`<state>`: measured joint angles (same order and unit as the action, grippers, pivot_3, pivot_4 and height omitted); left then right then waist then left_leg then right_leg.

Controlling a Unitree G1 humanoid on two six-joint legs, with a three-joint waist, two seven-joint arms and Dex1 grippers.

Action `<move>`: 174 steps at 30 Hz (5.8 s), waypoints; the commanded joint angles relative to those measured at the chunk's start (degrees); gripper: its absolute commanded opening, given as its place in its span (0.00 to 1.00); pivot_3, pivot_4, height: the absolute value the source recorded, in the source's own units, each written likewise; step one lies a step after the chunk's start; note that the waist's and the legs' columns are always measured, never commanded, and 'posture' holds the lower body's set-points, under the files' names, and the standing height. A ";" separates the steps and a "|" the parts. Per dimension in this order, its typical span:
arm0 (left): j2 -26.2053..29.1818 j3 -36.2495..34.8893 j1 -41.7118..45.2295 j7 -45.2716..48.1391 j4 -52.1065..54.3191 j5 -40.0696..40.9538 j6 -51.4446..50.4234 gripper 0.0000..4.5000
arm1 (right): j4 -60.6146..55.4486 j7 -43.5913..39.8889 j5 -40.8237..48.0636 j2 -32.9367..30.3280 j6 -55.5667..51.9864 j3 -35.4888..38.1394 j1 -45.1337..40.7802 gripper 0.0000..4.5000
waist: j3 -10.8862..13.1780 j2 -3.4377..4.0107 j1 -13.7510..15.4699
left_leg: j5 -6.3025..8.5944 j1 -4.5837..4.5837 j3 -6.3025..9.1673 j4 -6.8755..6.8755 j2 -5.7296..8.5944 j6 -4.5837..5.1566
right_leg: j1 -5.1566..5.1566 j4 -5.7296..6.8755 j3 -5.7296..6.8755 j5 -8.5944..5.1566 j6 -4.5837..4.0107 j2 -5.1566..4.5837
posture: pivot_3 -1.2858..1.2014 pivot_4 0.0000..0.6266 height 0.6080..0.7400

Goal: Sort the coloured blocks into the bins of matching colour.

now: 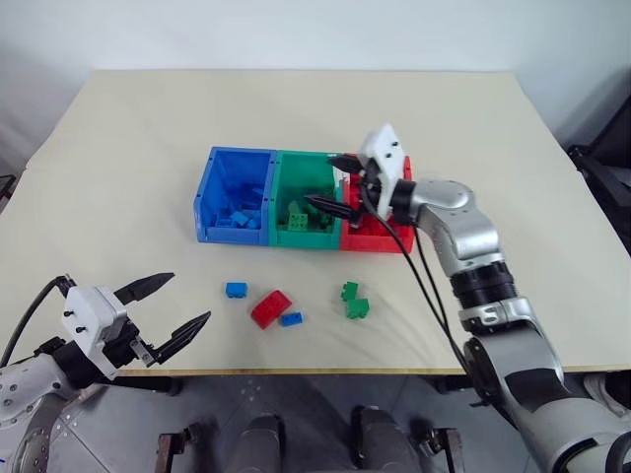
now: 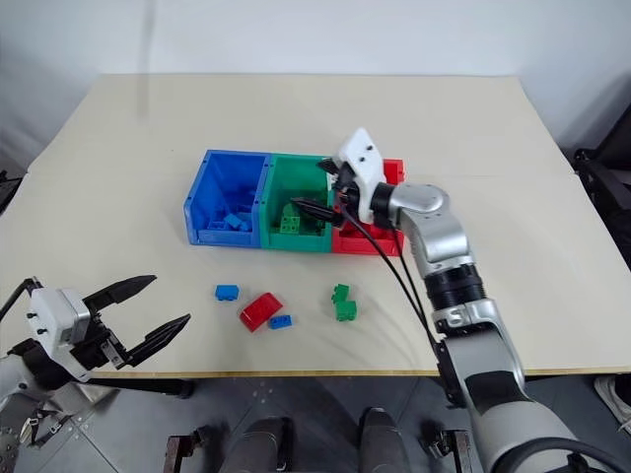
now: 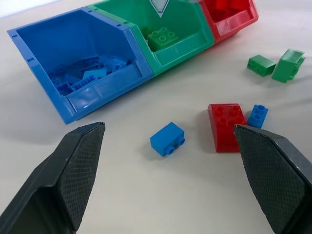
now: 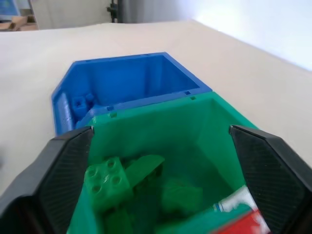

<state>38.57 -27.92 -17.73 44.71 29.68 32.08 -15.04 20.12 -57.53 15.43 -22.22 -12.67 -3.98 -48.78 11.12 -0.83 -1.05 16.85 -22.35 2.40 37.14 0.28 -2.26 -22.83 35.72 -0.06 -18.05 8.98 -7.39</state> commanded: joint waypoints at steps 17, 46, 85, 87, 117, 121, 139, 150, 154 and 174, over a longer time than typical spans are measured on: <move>0.80 22.77 21.05 11.13 -11.86 -6.97 6.54 1.00 | -16.28 -21.77 6.71 -24.84 8.49 8.36 33.79 0.99 | 0.03 0.06 -0.70 | 0.11 0.31 -0.38 0.18 -0.13 0.15 | 0.21 -0.20 -0.15 0.05 0.11 0.10 | 0.52 0.24 1.00; -1.17 6.19 4.32 5.52 -4.32 -1.57 6.40 1.00 | -23.20 -13.47 10.58 -9.59 -8.25 -4.08 14.67 0.20 | 0.03 0.05 0.32 | 0.13 0.21 -0.27 0.18 -0.11 0.09 | 0.14 -0.22 -0.11 0.04 0.09 0.03 | 0.52 0.24 1.00; 0.84 18.66 18.66 10.22 -11.37 -5.91 5.88 1.00 | -17.36 -12.76 8.37 -22.18 9.31 16.90 38.32 0.99 | 0.03 0.05 -0.75 | 0.25 0.22 -0.58 0.11 -0.11 0.19 | 0.09 -0.16 -0.10 0.04 0.10 0.01 | 0.52 0.24 1.00; 0.76 19.20 19.31 11.02 -12.30 -6.34 6.93 1.00 | -18.41 -13.40 8.40 -22.65 9.01 16.24 39.72 0.99 | 0.03 0.05 -0.83 | 0.25 0.31 -0.71 0.10 -0.15 0.18 | 0.10 -0.14 -0.16 0.06 0.12 0.01 | 0.52 0.24 1.00; -1.17 8.82 2.20 4.72 -0.61 -4.14 7.19 1.00 | -15.44 -6.42 -1.00 -6.25 0.77 -7.11 23.01 0.32 | 0.01 0.02 -0.45 | 0.25 0.29 -0.63 0.21 -0.14 0.17 | 0.09 -0.17 -0.19 0.07 0.13 -0.02 | 0.52 0.24 1.00; -2.64 5.01 0.89 2.63 -1.04 -2.18 7.03 1.00 | -21.13 -3.19 6.77 -1.90 -8.29 -3.60 16.77 0.32 | 0.02 0.03 -0.93 | 0.25 0.28 -0.66 0.17 -0.19 0.17 | 0.04 -0.11 -0.20 0.06 0.13 0.01 | 0.52 0.24 1.00; -5.64 -2.08 -5.62 0.52 -1.84 -1.78 8.05 1.00 | -0.23 13.62 -1.39 8.42 -3.65 -0.66 -3.12 0.87 | -0.03 -0.05 -0.76 | 0.32 0.13 -0.77 0.05 -0.14 0.14 | -0.32 0.02 -0.16 0.04 0.07 -0.07 | 0.52 0.24 1.00; 2.11 -2.74 -1.69 7.68 -9.85 -1.13 5.95 1.00 | -14.30 -21.18 11.90 -10.01 10.43 5.35 21.22 1.00 | -0.04 -0.08 -0.49 | 0.37 0.04 -0.80 0.08 -0.14 0.23 | -0.26 -0.09 -0.10 0.04 0.08 -0.06 | 0.52 0.24 1.00; 5.06 -0.95 0.23 11.40 -11.89 -2.29 6.49 1.00 | -14.84 -23.93 12.89 -15.03 10.07 7.47 26.98 1.00 | -0.04 -0.07 -0.77 | 0.38 0.20 -0.96 0.07 -0.20 0.24 | -0.19 -0.10 -0.13 0.04 0.09 -0.05 | 0.52 0.24 1.00; 7.88 51.61 46.82 7.65 -3.43 -19.23 -29.40 1.00 | -29.57 -17.30 14.39 -17.95 2.34 8.70 38.11 1.00 | -0.03 -0.07 0.96 | 0.34 0.19 -0.89 0.40 -0.16 0.18 | -0.06 0.05 -0.19 0.10 0.20 0.02 | 0.52 0.24 1.00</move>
<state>46.73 23.12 28.36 52.94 25.98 14.31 -43.69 -7.16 -75.26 28.52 -39.33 -10.02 3.93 -10.93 11.08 -0.90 -0.09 17.19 -22.16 1.51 37.53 0.12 -2.08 -22.89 35.76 -0.26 -17.95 9.18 -7.36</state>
